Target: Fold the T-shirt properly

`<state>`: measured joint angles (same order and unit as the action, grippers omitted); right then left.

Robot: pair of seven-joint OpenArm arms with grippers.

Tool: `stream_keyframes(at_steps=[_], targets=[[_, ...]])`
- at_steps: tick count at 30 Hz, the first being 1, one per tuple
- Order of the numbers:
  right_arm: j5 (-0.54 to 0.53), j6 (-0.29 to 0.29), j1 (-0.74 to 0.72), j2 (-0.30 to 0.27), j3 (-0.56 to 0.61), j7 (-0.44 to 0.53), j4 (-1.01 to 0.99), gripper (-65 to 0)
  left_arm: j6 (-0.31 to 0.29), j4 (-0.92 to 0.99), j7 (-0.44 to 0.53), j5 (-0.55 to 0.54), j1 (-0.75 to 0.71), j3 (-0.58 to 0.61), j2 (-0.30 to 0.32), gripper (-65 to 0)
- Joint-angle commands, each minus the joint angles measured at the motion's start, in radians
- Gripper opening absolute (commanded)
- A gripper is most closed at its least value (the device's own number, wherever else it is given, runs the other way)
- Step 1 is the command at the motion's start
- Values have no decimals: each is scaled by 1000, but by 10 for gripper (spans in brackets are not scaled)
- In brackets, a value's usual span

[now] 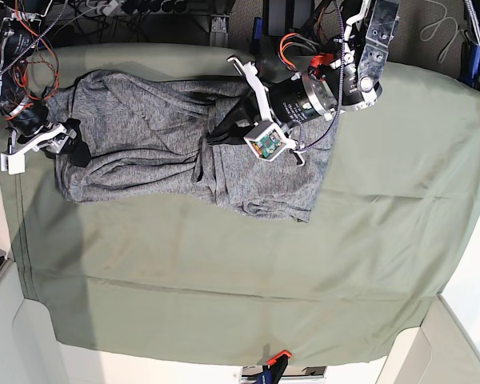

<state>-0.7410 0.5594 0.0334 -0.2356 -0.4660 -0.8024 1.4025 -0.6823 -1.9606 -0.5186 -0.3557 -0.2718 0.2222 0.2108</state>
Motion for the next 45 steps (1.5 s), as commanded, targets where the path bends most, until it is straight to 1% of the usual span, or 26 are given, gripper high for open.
stream_keyframes(at_steps=[1,4,8,9,10,11,14,15,16,19,24,28,31,34,38,40,42,45], targets=[[-3,6,-8,-11,0,-13,14,-205,-14,-18,17,-18,5,-1,2,-650],[-3,6,-8,-11,0,-13,14,-205,-14,-18,17,-18,5,-5,6,-650],[3,6,-8,-11,0,-9,16,-206,-14,-18,16,-33,5,-49,6,-650],[9,6,-8,-11,0,-5,16,-220,-14,-18,16,-50,5,-68,6,-650],[13,6,-8,-11,0,-2,16,-262,-15,-18,16,-74,5,-90,6,-650],[12,6,-8,-11,0,-2,16,-324,-16,-18,15,-98,5,-115,6,-650],[10,5,-8,-11,0,-2,17,-537,-16,-18,-11,-162,5,-193,6,-650],[6,5,-8,-11,0,-2,17,-600,-16,-18,-25,-183,5,-217,6,-650],[6,5,-8,-11,0,-2,21,-650,-16,-18,-40,-200,4,-240,6,-650],[-5,5,-8,-11,0,-6,41,-650,-16,-18,-65,-235,-4,-305,6,-650],[-23,6,-8,-3,0,-24,146,-650,-16,-18,-66,-256,-31,-413,6,-650],[-46,18,-8,51,3,-70,275,-650,-16,-18,-71,-310,-62,-517,6,-650],[-49,21,-8,100,40,-70,342,-650,-16,-18,-71,-341,-76,-593,6,-650],[-48,21,-8,144,133,-65,370,-650,-16,-18,-87,-362,-78,-654,11,-650],[-15,21,-8,223,307,-25,370,-650,-16,-18,-115,-396,-79,-692,63,-650],[23,20,-9,257,402,31,369,-650,-16,-18,-115,-396,-79,-696,92,-650],[90,17,-13,291,493,89,369,-650,-16,-18,-115,-396,-78,-696,117,-650],[196,5,-29,344,605,130,366,-650,-16,-18,-116,-396,-79,-696,145,-650]])
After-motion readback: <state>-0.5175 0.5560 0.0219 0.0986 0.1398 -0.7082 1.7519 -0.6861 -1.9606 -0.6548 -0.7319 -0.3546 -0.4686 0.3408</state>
